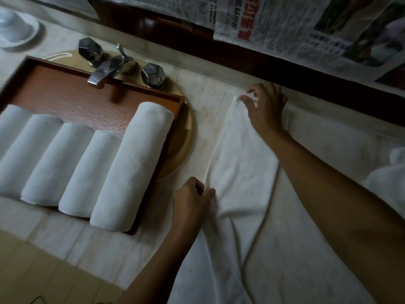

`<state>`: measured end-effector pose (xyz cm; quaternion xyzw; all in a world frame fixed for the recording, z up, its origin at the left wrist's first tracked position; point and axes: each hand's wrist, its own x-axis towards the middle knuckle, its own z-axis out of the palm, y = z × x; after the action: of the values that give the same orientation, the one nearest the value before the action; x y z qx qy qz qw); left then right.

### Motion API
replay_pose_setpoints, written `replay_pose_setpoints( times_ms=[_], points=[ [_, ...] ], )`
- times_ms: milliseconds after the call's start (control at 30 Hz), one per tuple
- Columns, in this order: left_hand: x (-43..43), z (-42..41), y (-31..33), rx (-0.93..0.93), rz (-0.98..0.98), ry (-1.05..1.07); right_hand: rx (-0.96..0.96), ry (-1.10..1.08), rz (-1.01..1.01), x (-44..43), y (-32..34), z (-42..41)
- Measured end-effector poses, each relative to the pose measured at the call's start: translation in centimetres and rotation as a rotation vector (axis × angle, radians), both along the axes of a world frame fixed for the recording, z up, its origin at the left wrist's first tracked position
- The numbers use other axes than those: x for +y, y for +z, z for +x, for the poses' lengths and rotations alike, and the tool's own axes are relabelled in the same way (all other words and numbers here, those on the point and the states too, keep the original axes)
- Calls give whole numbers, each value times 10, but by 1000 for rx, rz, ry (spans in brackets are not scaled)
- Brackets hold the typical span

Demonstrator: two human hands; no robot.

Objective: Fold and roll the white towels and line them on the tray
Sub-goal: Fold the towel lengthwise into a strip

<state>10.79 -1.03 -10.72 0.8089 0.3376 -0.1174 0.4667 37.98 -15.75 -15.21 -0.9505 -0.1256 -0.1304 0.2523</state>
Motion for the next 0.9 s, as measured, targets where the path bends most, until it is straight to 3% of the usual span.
replay_pose_setpoints(
  times_ms=[100, 167, 233, 333, 567, 767, 900],
  points=[
    [0, 1, 4, -1, 0, -1, 0, 196, -11, -2, -3, -40],
    [0, 1, 3, 14, -31, 22, 125, 308, -190, -10, -14, -64],
    [3, -1, 0, 45, -198, 91, 192, 325, -322, -20, -23, -73],
    [7, -18, 2, 169, -379, 88, 184, 317, -347, -20, -20, -66],
    [9, -54, 5, 131, -70, 70, 169, 295, -345, -20, -21, -62],
    [7, -51, 3, 75, 11, 22, 164, 262, -371, -16, -17, -67],
    [9, -51, 3, 74, 12, 6, 113, 275, -185, -6, -3, -115]
  ],
)
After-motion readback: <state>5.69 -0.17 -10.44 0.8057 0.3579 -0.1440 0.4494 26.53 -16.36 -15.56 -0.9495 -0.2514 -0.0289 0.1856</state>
